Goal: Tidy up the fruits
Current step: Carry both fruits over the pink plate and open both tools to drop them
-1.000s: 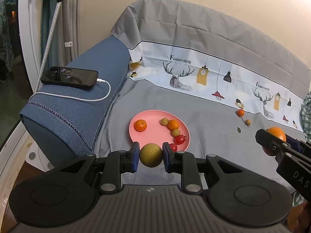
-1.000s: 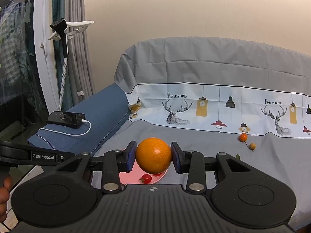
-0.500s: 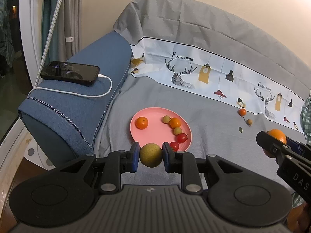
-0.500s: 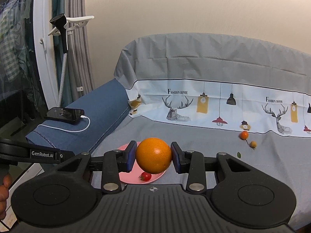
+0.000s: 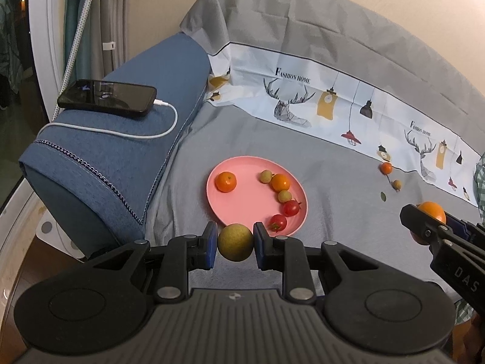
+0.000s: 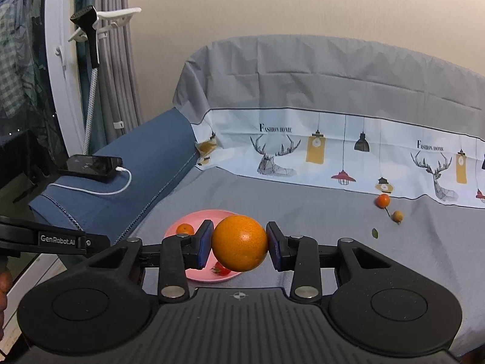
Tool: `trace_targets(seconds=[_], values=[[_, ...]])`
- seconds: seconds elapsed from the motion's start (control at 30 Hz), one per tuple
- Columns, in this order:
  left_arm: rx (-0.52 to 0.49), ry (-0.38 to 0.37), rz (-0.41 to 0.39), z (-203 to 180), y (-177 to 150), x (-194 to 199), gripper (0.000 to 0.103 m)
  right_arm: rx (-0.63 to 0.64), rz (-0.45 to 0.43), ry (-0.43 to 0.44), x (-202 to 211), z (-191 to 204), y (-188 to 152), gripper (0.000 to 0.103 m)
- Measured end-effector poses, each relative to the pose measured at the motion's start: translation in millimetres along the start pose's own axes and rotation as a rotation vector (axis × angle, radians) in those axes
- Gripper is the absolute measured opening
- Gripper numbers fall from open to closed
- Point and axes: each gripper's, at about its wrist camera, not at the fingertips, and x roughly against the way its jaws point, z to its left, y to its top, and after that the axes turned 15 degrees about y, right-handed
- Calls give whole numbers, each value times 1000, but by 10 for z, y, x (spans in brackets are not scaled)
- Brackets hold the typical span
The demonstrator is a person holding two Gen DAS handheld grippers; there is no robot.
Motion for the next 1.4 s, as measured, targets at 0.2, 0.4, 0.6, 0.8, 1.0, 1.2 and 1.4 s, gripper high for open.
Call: trace_targets(seconds=[0.2,0.4,0.6,0.8,1.0,1.2,1.4], values=[[5,8,23,-29,95,-206,28,-27,45,1,-274,-106,-6,39],[-2,15,46,-124,229,-468,28,-39,86,17,-582,-172,9,39],[-15,24,69,-269,367,-783,28,-79,129,34,-930,-283,21,39],[-26,38,100,-406,454,-1119,28,-112,175,39,-1312,-406,1,39],[-34,51,137,-503,493,-1447,28,-134,216,49,-1648,-477,-23,39],[-52,67,182,-576,484,-1777,28,-140,264,58,-1967,-501,-85,39],[-78,84,194,-610,485,-2001,28,-138,291,58,-2188,-536,-115,40]])
